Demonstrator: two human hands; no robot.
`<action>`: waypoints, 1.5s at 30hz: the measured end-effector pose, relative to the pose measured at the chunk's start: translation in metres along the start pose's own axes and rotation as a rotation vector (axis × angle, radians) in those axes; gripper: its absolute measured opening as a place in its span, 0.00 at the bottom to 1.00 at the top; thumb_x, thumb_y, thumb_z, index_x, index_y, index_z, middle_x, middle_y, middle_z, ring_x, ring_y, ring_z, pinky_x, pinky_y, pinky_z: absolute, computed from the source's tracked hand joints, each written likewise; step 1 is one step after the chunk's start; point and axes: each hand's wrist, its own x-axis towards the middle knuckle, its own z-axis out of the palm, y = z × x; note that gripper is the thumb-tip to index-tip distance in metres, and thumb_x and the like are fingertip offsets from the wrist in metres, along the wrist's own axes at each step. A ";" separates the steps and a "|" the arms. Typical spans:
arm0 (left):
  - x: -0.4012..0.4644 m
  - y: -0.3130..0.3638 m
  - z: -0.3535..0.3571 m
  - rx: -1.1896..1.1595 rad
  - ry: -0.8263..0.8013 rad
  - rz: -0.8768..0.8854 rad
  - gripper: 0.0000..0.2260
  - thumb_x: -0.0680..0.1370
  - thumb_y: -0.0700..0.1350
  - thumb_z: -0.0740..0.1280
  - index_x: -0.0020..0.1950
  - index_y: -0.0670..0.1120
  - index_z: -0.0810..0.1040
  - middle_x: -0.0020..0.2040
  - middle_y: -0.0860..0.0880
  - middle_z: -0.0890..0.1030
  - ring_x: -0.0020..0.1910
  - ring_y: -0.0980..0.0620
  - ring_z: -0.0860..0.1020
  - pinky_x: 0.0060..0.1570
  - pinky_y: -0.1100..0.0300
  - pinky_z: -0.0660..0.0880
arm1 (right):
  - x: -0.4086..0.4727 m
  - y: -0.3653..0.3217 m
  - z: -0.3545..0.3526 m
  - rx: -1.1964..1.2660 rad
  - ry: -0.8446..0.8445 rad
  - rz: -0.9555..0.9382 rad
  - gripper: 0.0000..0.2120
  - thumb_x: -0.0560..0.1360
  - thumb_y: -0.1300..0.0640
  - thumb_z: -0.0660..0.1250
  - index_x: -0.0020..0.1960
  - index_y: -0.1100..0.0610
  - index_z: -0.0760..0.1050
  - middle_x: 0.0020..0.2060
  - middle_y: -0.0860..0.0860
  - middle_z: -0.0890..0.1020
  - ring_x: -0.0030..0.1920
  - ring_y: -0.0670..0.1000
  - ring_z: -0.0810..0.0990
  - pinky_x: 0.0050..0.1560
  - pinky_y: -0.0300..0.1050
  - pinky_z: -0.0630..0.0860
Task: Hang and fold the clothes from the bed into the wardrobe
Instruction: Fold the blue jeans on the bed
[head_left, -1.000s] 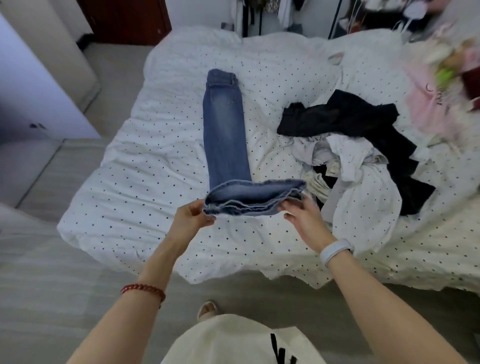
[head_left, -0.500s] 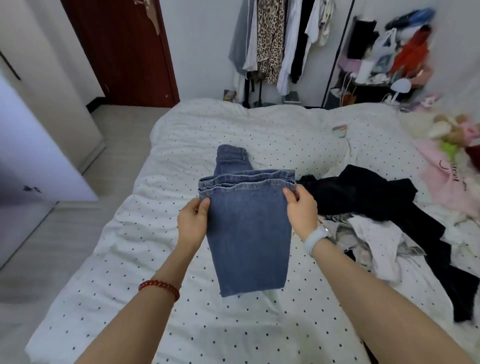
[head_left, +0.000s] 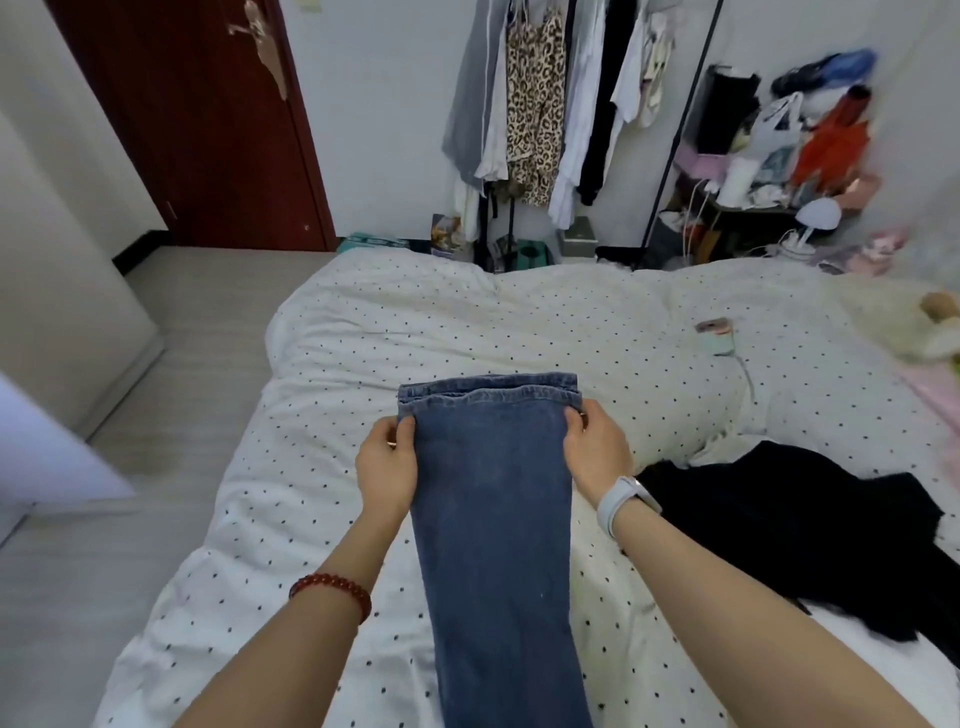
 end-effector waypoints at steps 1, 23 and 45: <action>0.012 -0.005 0.006 0.015 0.002 -0.008 0.11 0.81 0.44 0.59 0.40 0.42 0.73 0.34 0.51 0.74 0.34 0.55 0.70 0.37 0.58 0.64 | 0.012 0.002 0.008 -0.007 -0.016 0.014 0.13 0.81 0.53 0.54 0.54 0.58 0.73 0.46 0.56 0.79 0.47 0.59 0.77 0.41 0.46 0.68; 0.164 -0.158 0.134 0.485 -0.042 -0.313 0.15 0.81 0.53 0.55 0.49 0.44 0.74 0.49 0.45 0.79 0.47 0.44 0.75 0.52 0.50 0.71 | 0.173 0.095 0.186 0.026 -0.183 0.191 0.17 0.79 0.55 0.59 0.65 0.60 0.68 0.61 0.57 0.74 0.60 0.56 0.74 0.56 0.46 0.70; -0.097 -0.205 0.077 0.986 -0.369 0.225 0.28 0.79 0.57 0.48 0.75 0.43 0.55 0.75 0.43 0.59 0.73 0.42 0.56 0.68 0.40 0.53 | -0.090 0.203 0.121 -0.484 -0.574 -0.242 0.30 0.76 0.43 0.36 0.73 0.56 0.36 0.73 0.51 0.39 0.73 0.49 0.39 0.73 0.48 0.42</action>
